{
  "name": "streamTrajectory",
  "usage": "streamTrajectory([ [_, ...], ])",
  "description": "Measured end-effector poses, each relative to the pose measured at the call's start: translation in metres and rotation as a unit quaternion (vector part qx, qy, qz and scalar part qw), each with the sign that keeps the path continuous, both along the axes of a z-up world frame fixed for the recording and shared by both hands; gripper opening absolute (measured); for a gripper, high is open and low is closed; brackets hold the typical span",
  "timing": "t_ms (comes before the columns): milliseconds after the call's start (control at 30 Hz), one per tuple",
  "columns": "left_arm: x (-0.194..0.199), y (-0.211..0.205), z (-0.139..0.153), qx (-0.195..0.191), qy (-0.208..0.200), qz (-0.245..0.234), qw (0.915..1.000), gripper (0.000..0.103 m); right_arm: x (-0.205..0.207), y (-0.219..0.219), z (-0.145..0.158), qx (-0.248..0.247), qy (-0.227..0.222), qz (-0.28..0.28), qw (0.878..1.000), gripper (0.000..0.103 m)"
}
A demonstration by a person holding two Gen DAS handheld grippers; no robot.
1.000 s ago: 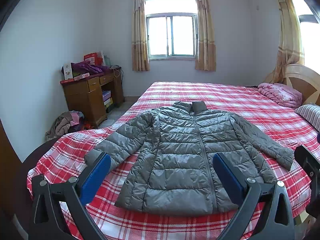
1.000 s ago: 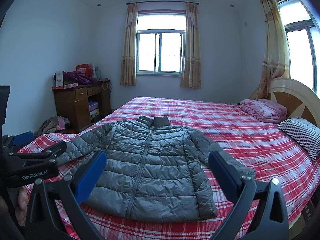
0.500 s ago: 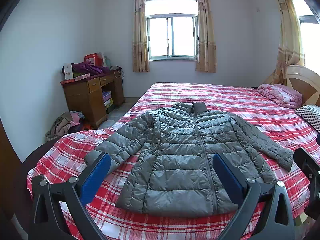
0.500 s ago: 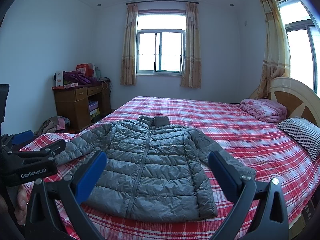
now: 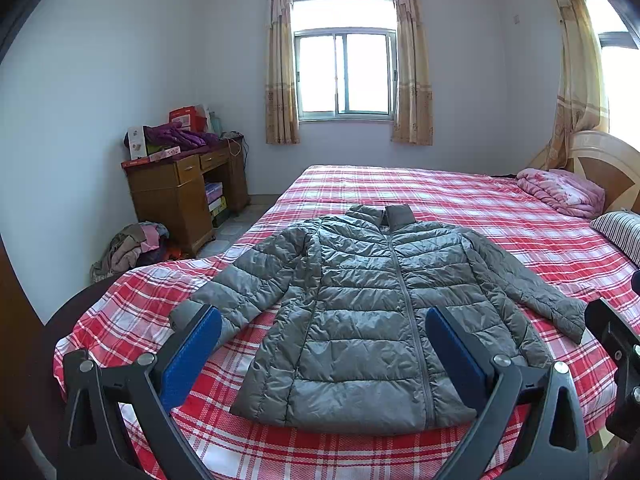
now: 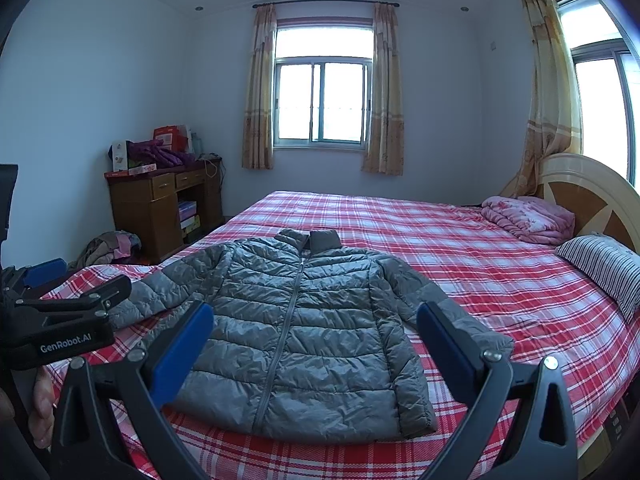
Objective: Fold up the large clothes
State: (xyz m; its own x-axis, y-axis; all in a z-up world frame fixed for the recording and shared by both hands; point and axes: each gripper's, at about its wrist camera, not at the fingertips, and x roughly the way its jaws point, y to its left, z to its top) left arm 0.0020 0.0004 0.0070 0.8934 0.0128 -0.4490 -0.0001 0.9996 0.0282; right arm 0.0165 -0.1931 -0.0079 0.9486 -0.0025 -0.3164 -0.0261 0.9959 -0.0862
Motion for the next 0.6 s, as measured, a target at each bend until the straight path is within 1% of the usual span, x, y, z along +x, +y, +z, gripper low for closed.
streamTrajectory([
  [600, -0.0005, 0.0002, 0.001, 0.0, 0.0, 0.0, 1.0, 0.102, -0.0016, 0.0001, -0.0004, 0.001, 0.0, 0.001, 1.0, 0.103],
])
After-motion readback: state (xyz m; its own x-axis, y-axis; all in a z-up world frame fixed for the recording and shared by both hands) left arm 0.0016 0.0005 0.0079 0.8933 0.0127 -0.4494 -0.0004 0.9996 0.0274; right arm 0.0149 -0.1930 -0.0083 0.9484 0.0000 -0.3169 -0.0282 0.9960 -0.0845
